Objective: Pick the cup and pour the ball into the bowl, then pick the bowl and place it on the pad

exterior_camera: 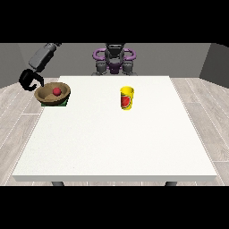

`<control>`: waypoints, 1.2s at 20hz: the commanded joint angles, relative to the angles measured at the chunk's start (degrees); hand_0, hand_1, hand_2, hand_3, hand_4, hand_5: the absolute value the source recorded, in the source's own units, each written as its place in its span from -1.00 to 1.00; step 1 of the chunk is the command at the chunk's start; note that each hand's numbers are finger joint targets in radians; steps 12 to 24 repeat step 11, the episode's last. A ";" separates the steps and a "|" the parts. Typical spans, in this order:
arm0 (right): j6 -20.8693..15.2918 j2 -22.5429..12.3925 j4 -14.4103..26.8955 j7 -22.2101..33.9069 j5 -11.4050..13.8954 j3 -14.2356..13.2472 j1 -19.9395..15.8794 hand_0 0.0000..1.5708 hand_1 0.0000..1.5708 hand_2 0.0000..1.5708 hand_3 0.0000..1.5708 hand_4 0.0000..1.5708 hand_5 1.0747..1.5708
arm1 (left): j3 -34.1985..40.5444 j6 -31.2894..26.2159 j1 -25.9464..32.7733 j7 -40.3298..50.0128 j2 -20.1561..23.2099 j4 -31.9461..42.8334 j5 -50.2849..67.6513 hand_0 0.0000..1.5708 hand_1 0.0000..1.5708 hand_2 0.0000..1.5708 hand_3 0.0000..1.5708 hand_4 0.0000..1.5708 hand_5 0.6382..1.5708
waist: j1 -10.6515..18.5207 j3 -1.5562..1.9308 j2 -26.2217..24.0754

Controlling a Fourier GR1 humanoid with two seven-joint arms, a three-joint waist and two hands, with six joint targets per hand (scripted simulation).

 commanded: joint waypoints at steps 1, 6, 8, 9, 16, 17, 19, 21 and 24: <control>-1.71 -1.71 0.02 3.18 -0.23 -0.30 -1.37 -1.00 -1.00 -1.00 -1.00 -1.00 0.77 | -0.67 -0.30 0.78 -2.73 -0.89 0.49 -1.26 -1.00 -1.00 -1.00 -1.00 -0.18 0.94 | 0.91 0.01 -0.45; -0.61 -4.36 3.98 5.02 0.52 -0.33 -0.08 -1.00 -1.00 -1.00 -1.00 -1.00 0.60 | -4.54 3.15 -0.36 9.06 -6.06 -10.94 6.60 -1.00 -1.00 -1.00 -1.00 0.25 1.00 | 1.55 0.22 -7.77; 1.96 -6.36 1.84 8.00 0.05 -0.03 -2.20 -1.00 -1.00 -1.00 -1.00 -1.00 0.37 | -7.72 4.35 2.71 8.17 -9.51 -10.67 3.13 -1.00 -1.00 -1.00 -1.00 0.25 1.00 | 1.06 0.05 -12.45; 3.58 -5.54 -1.06 8.27 0.83 1.65 -4.17 -1.00 -1.00 -1.00 -1.00 -0.44 -0.27 | -7.80 4.90 1.55 8.74 -8.52 -6.62 2.37 -1.00 -1.00 -1.00 -1.00 0.25 1.00 | -1.55 -0.09 -15.16; 4.42 -2.26 -4.07 8.67 0.24 2.47 -7.01 -1.00 -1.00 -1.00 -1.00 -0.11 -0.42 | -8.90 5.29 2.81 9.43 -8.91 -3.90 0.60 -1.00 -1.00 -1.00 -1.00 0.25 1.00 | -3.74 -0.29 -21.17; 4.42 -2.26 -4.07 8.67 0.24 2.47 -7.01 -1.00 -1.00 -1.00 -1.00 -0.11 -0.42 | -8.90 5.29 2.81 9.43 -8.91 -3.90 0.60 -1.00 -1.00 -1.00 -1.00 0.25 1.00 | -3.74 -0.29 -21.17; 4.42 -2.26 -4.07 8.67 0.24 2.47 -7.01 -1.00 -1.00 -1.00 -1.00 -0.11 -0.42 | -8.90 5.29 2.81 9.43 -8.91 -3.90 0.60 -1.00 -1.00 -1.00 -1.00 0.25 1.00 | -3.74 -0.29 -21.17; 4.42 -2.26 -4.07 8.67 0.24 2.47 -7.01 -1.00 -1.00 -1.00 -1.00 -0.11 -0.42 | -8.90 5.29 2.81 9.43 -8.91 -3.90 0.60 -1.00 -1.00 -1.00 -1.00 0.25 1.00 | -3.74 -0.29 -21.17; 4.42 -2.26 -4.07 8.67 0.24 2.47 -7.01 -1.00 -1.00 -1.00 -1.00 -0.11 -0.42 | -8.90 5.29 2.81 9.43 -8.91 -3.90 0.60 -1.00 -1.00 -1.00 -1.00 0.25 1.00 | -3.74 -0.29 -21.17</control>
